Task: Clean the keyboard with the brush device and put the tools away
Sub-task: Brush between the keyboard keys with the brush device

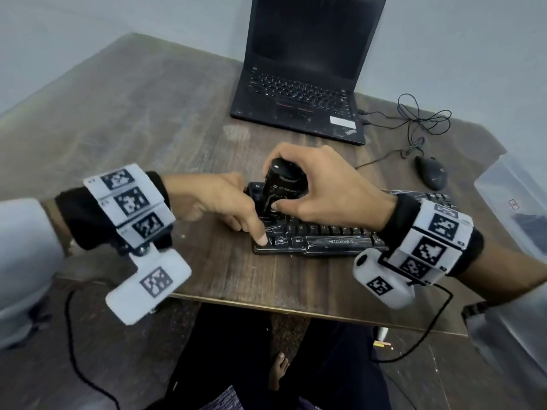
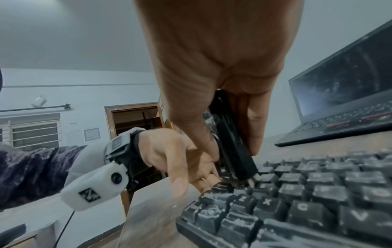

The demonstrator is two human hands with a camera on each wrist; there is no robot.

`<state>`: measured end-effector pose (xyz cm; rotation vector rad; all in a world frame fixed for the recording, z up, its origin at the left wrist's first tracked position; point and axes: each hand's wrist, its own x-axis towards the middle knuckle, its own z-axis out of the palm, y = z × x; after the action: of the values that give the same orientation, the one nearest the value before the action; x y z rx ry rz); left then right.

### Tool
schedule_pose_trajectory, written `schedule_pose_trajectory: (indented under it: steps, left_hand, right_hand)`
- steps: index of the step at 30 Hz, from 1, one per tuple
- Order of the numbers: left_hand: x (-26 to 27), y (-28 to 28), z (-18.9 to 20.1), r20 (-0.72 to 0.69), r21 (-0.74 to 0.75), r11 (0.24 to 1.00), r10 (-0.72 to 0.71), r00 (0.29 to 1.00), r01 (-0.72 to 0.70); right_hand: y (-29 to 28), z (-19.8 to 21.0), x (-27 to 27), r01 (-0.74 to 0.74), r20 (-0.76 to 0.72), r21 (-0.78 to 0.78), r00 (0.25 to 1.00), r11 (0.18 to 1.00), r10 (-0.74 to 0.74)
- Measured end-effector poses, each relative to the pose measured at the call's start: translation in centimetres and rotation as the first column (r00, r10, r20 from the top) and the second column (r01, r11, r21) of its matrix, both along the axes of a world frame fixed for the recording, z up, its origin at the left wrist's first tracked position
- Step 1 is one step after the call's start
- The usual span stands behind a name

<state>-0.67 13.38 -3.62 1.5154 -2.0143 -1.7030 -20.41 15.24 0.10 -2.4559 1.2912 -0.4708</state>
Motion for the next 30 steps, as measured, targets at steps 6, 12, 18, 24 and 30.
schedule_pose_trajectory:
  steps: [6, 12, 18, 24, 30]
  left_hand:
    - [0.4, -2.6, 0.5, -0.077, 0.205, 0.967, 0.170, 0.982, -0.151]
    - [0.0, -4.8, -0.7, -0.167, 0.241, 0.942, 0.276, 0.946, -0.232]
    - [-0.2, -7.2, -1.3, -0.263, 0.296, 0.931, 0.295, 0.919, -0.214]
    - [-0.5, -8.2, -1.8, -0.382, 0.328, 0.930, 0.290, 0.878, -0.165]
    - [0.3, -8.5, -3.4, -0.529, 0.312, 0.941, 0.287, 0.799, -0.132]
  right_hand:
    - [-0.7, 0.5, 0.1, 0.010, -0.009, 0.002, 1.000, 1.000, -0.010]
    - [-0.2, 0.2, -0.7, -0.011, -0.046, -0.065, 0.999, 0.998, 0.008]
    - [-0.8, 0.2, -1.4, 0.035, -0.018, -0.135, 0.999, 0.990, -0.038]
    - [0.1, -0.5, -1.3, 0.016, -0.098, -0.153, 0.995, 0.988, -0.031]
    - [0.0, -0.3, -1.4, 0.067, -0.083, -0.188, 0.993, 0.980, -0.084]
